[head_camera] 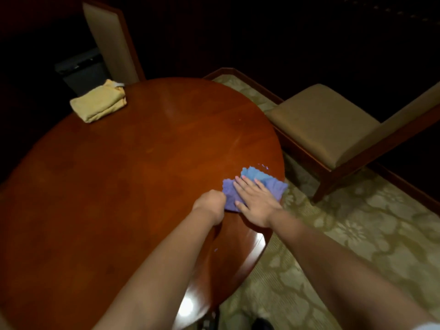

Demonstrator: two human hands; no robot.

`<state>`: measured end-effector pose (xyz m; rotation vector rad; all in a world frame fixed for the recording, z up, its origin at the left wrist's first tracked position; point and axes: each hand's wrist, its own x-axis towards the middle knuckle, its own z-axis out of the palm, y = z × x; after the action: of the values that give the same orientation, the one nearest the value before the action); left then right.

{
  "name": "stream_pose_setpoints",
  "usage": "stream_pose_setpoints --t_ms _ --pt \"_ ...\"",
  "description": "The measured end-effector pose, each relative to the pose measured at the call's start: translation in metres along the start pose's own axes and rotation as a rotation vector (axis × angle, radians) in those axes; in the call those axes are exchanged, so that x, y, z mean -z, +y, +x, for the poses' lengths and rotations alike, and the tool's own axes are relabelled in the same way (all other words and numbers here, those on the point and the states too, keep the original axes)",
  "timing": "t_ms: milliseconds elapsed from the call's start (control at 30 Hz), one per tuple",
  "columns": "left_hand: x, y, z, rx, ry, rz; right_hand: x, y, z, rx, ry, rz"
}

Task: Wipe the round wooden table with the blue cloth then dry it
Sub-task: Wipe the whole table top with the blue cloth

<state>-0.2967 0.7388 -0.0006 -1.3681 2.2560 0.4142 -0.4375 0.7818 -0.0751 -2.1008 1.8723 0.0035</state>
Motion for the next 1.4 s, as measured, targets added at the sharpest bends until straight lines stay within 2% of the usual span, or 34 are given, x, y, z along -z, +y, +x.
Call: stream_pose_setpoints --t_ms 333,467,700,900,1067,1200,1400 --pt "-0.002 -0.046 -0.023 -0.060 0.034 -0.159 -0.012 -0.049 -0.018 -0.030 -0.039 0.089" --pt "-0.002 -0.070 -0.039 -0.103 -0.043 -0.196 -0.022 -0.083 -0.029 -0.050 -0.030 0.130" --pt "-0.016 -0.113 -0.074 -0.106 -0.272 -0.345 -0.043 -0.144 -0.053 -0.067 -0.001 0.144" --pt "-0.037 -0.136 -0.098 -0.176 -0.346 -0.285 -0.059 -0.187 -0.073 -0.102 0.042 0.133" --pt "-0.066 -0.141 -0.111 -0.260 -0.413 -0.185 -0.077 -0.212 -0.097 -0.154 0.114 0.012" --pt "-0.083 -0.140 -0.116 -0.313 -0.343 -0.102 -0.082 -0.209 -0.109 -0.131 0.170 -0.028" --pt "-0.083 -0.116 -0.111 -0.430 -0.162 -0.006 -0.074 -0.171 -0.108 -0.093 0.145 -0.104"
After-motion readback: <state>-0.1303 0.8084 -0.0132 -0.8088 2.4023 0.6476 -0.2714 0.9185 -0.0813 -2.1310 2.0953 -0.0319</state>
